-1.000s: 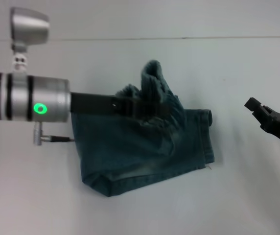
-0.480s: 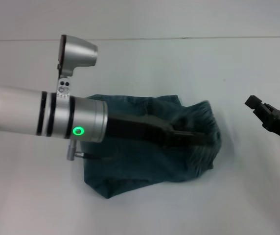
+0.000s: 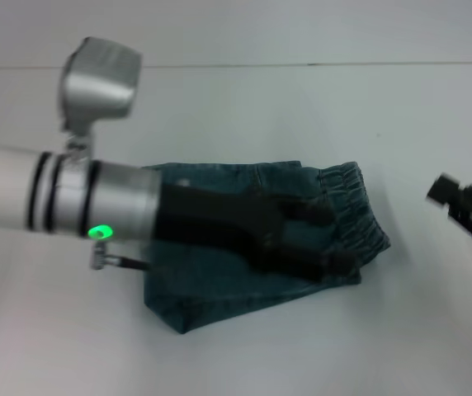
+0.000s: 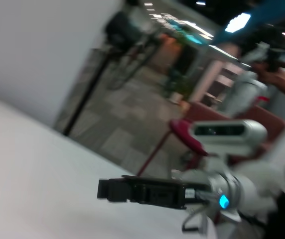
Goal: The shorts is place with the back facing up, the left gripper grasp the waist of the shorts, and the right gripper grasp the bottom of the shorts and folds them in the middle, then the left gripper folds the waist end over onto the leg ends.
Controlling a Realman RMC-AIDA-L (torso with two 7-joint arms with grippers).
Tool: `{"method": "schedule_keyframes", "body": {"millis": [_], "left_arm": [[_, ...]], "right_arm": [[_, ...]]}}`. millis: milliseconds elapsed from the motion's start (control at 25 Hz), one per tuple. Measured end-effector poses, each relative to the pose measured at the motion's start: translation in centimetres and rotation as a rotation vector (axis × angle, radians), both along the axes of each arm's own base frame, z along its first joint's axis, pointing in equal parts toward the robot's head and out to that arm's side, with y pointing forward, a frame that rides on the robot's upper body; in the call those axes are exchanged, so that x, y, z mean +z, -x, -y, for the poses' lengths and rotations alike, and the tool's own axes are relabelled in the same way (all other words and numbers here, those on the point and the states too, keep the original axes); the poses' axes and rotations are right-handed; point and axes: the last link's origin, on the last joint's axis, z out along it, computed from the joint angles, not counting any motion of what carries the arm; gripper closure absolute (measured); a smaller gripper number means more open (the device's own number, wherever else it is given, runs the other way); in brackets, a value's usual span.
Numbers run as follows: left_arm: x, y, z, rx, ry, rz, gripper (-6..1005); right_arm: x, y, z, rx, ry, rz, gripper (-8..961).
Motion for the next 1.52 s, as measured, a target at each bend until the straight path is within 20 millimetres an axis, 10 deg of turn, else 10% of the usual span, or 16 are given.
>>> {"method": "schedule_keyframes", "body": {"millis": [200,400,1160,1520], "left_arm": [[3.8,4.1,1.4,-0.125,-0.106,0.006,82],[5.9,7.7,1.4,-0.089,-0.216,-0.055,74],[6.5,9.7,1.6,-0.036,-0.226,-0.129,63],[6.7,9.8,1.9,-0.026,-0.224,-0.117,63]], "right_arm": [[2.9,1.2,1.7,0.213,0.141,0.172,752],[3.8,1.2,2.9,0.268,0.167,0.223,522],[2.6,1.6,3.0,0.31,0.235,0.259,8],[2.5,2.1,2.4,0.313,0.238,0.246,8]]}}
